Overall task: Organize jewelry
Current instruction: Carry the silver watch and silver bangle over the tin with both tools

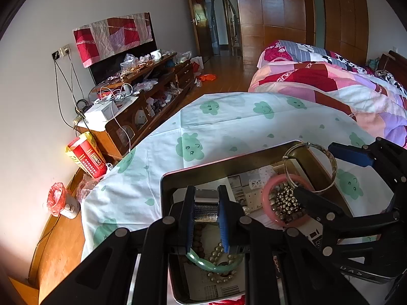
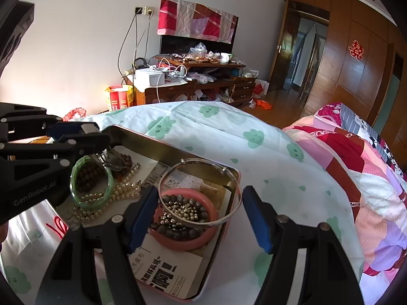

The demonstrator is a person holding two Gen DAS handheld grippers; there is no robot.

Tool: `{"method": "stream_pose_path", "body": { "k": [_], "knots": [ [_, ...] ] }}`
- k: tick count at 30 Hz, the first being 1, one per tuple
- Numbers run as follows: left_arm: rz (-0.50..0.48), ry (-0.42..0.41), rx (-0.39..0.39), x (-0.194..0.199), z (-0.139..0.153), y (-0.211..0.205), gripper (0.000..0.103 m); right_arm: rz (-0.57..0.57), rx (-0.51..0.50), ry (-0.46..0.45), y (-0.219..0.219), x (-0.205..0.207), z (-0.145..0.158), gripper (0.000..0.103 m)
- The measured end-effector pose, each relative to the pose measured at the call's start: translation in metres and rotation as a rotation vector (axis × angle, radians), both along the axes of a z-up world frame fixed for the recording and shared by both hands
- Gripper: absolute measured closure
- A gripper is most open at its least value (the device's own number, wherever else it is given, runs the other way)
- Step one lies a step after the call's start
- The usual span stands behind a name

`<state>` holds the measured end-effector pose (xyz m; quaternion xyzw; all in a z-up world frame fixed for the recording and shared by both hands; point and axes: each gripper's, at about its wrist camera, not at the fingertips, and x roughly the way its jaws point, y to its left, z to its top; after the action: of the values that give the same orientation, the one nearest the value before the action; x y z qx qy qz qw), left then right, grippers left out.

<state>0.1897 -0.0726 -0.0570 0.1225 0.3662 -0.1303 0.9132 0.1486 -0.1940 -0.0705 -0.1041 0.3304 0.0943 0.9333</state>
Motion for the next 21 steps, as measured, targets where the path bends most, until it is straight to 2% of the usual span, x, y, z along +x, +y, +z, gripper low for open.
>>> {"method": "stream_pose_path", "body": {
  "k": [21],
  "knots": [
    [0.004, 0.01, -0.006, 0.0006, -0.0032, 0.0038, 0.086, -0.001, -0.003, 0.006, 0.0018, 0.001, -0.0016, 0.032]
  ]
}}
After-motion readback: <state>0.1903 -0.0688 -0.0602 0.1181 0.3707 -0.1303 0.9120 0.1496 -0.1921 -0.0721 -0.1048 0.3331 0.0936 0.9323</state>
